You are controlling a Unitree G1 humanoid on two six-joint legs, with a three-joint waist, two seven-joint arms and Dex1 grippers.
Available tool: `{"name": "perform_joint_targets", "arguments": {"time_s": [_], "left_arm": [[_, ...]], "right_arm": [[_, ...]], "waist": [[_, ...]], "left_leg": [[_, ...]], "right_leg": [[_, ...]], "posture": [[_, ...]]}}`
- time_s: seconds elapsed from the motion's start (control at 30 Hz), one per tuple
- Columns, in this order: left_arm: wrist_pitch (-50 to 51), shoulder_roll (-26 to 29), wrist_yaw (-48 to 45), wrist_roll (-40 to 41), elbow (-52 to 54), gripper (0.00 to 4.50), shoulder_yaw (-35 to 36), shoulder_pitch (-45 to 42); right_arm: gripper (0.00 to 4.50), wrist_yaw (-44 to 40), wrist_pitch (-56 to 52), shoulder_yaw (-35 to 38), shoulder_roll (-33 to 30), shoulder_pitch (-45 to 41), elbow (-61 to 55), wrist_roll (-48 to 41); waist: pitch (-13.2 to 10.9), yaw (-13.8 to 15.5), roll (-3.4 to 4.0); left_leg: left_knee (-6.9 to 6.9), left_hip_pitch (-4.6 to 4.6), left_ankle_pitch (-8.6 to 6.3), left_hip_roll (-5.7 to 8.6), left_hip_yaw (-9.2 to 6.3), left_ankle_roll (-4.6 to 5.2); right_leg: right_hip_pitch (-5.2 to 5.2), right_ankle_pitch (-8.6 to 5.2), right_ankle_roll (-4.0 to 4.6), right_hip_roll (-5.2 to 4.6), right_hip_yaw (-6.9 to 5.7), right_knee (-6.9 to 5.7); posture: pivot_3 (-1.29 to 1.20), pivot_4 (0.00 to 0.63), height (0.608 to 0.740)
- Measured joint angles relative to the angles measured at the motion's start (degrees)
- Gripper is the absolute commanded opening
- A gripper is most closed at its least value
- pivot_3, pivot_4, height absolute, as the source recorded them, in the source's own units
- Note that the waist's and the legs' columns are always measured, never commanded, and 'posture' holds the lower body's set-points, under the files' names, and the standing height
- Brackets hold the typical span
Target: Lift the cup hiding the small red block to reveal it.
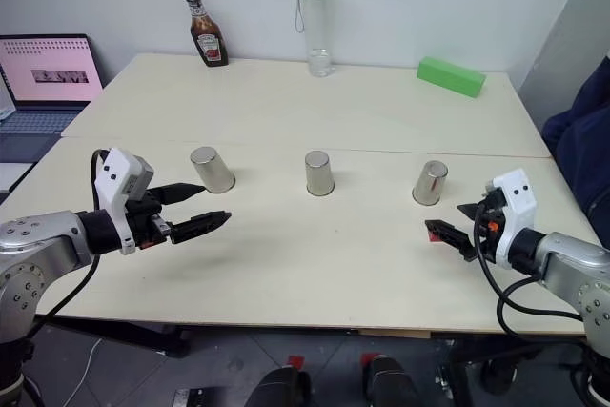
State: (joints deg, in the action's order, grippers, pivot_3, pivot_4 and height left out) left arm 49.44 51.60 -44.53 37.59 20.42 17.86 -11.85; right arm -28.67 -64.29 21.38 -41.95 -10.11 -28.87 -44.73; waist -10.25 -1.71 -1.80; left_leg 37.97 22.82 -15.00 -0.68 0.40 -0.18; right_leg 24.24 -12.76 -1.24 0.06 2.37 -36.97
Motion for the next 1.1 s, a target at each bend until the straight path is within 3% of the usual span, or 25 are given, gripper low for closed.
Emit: {"name": "perform_joint_targets", "arguments": {"time_s": [1.1], "left_arm": [[-0.20, -0.02, -0.15, -0.03, -0.03, 4.50, -0.13, 0.08]], "right_arm": [[4.49, 0.45, 0.27, -0.23, 0.00, -0.76, 0.65, 0.11]], "waist": [[0.00, 0.01, 0.00]], "left_leg": [[0.00, -0.01, 0.00, 0.00, 0.01, 0.00]], "right_leg": [[0.00, 0.02, -0.03, 0.00, 0.00, -0.01]], "posture": [[0.00, 0.150, 0.740]]}}
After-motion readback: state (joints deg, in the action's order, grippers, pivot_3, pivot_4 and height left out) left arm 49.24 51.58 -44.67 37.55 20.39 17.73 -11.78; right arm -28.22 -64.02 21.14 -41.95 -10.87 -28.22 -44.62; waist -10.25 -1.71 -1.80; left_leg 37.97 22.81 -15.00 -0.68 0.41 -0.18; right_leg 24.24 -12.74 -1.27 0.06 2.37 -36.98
